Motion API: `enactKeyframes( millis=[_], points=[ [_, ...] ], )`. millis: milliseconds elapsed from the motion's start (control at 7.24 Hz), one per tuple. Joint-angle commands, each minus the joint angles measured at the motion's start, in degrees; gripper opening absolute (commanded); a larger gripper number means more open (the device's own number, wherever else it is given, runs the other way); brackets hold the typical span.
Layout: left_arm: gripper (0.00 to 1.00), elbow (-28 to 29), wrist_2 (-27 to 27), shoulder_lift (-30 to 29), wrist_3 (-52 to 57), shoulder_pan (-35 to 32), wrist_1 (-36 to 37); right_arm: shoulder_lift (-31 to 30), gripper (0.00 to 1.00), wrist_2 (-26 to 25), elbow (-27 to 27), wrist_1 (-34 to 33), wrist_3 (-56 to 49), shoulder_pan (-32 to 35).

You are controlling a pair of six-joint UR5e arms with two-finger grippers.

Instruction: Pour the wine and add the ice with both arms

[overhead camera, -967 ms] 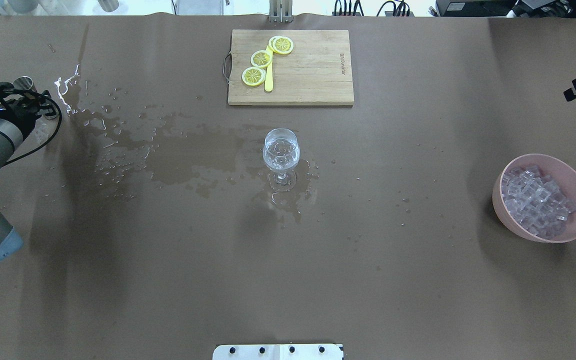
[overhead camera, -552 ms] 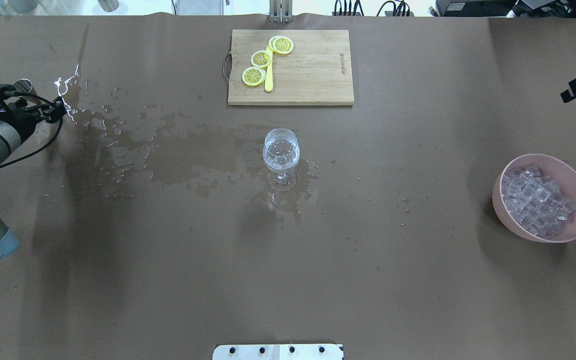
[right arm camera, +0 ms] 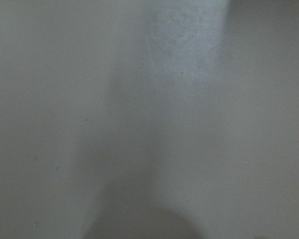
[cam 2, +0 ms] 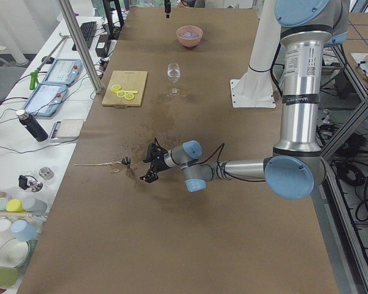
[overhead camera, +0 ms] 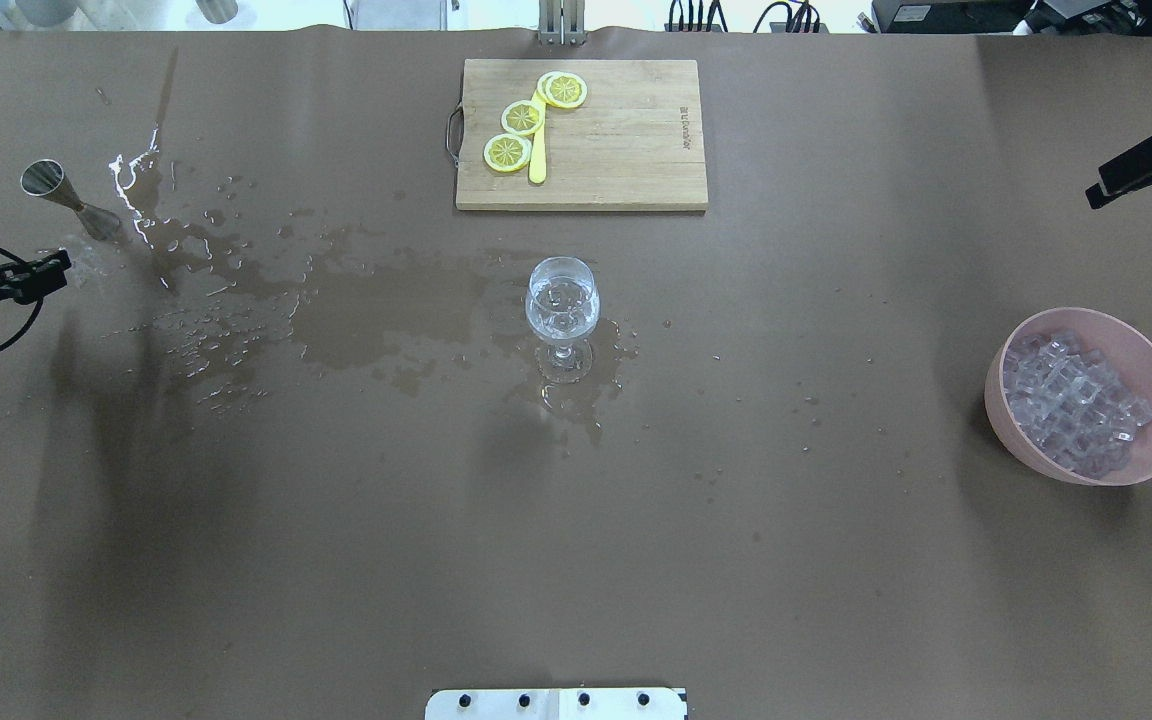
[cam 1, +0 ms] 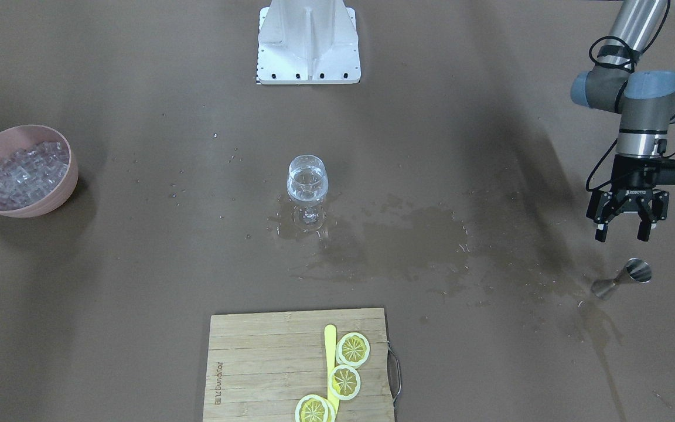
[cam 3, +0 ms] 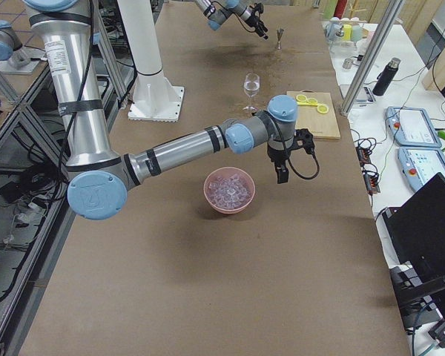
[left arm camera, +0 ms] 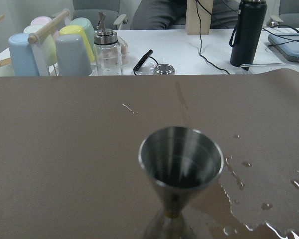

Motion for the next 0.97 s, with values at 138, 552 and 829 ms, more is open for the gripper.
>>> enactKeyframes(
  millis=[138,552,829],
  points=[
    [0.99,-1.64,-19.65,6.29,0.27,-11.6,-1.52,-4.56,1.0,-3.35,7.55,0.0,6.92,-6.49],
    [0.99,0.83,-23.48,8.06,-4.1,-14.45,-9.34,-14.92,1.0,-5.04,15.03,0.09,7.22,-11.79],
    [0.99,2.06,-23.74,8.15,-8.79,-14.45,-15.2,-19.42,1.0,-4.69,17.51,0.0,7.57,-12.41]
  ],
)
